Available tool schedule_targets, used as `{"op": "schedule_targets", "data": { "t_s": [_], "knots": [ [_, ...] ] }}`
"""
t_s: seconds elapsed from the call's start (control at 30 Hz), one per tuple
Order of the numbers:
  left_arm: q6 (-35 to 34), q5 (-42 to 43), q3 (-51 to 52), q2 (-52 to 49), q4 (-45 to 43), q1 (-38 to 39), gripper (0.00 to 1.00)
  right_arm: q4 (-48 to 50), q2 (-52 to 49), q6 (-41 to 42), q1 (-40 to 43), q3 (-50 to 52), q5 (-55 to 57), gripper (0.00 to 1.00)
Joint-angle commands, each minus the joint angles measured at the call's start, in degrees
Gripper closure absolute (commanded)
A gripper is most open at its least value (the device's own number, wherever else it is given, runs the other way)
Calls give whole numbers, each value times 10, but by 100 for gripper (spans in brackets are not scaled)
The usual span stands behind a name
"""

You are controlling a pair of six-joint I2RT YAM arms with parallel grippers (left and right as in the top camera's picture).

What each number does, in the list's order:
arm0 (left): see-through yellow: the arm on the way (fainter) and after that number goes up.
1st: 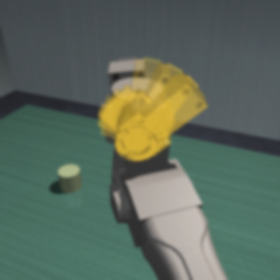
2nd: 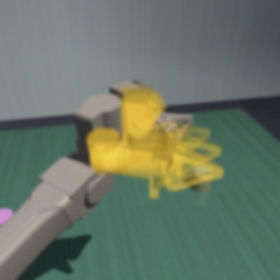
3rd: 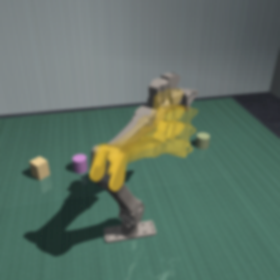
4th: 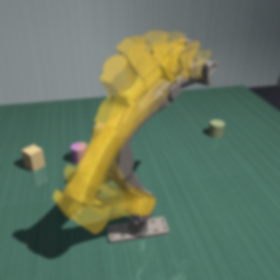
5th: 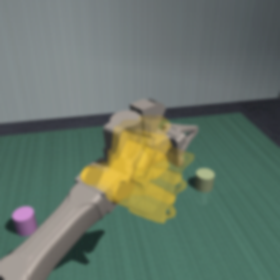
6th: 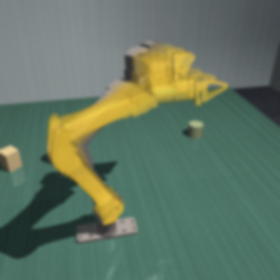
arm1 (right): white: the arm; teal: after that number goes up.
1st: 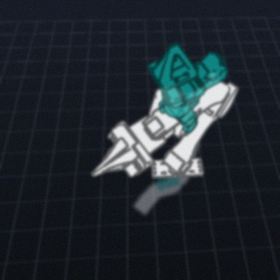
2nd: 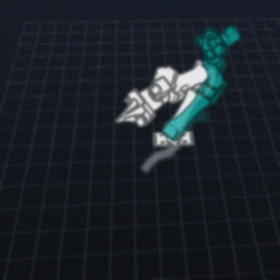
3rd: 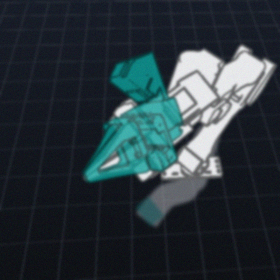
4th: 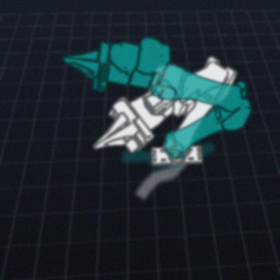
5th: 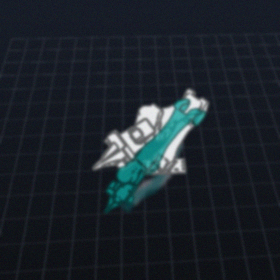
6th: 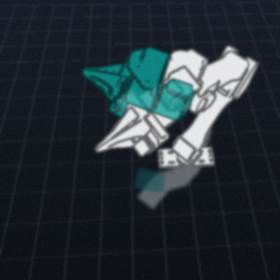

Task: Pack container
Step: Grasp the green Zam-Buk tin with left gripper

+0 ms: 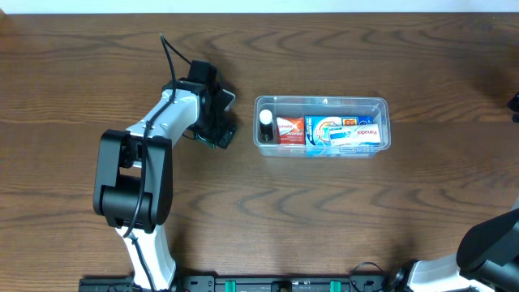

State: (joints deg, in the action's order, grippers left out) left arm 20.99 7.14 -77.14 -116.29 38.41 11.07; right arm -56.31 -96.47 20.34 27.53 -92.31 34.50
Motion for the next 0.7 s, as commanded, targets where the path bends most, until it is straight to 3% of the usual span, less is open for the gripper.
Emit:
{"op": "schedule_targets", "data": {
  "t_s": [0.0, 0.23, 0.67],
  "knots": [
    [-3, 1, 5, -7, 1, -2, 1, -1, 8, -2, 3, -7, 10, 1],
    [-5, 1, 5, -7, 1, -3, 32, -1, 8, -2, 3, -7, 10, 1],
    [-52, -3, -27, 40, 12, -4, 33, -1, 8, -2, 3, -7, 10, 1]
  ]
}}
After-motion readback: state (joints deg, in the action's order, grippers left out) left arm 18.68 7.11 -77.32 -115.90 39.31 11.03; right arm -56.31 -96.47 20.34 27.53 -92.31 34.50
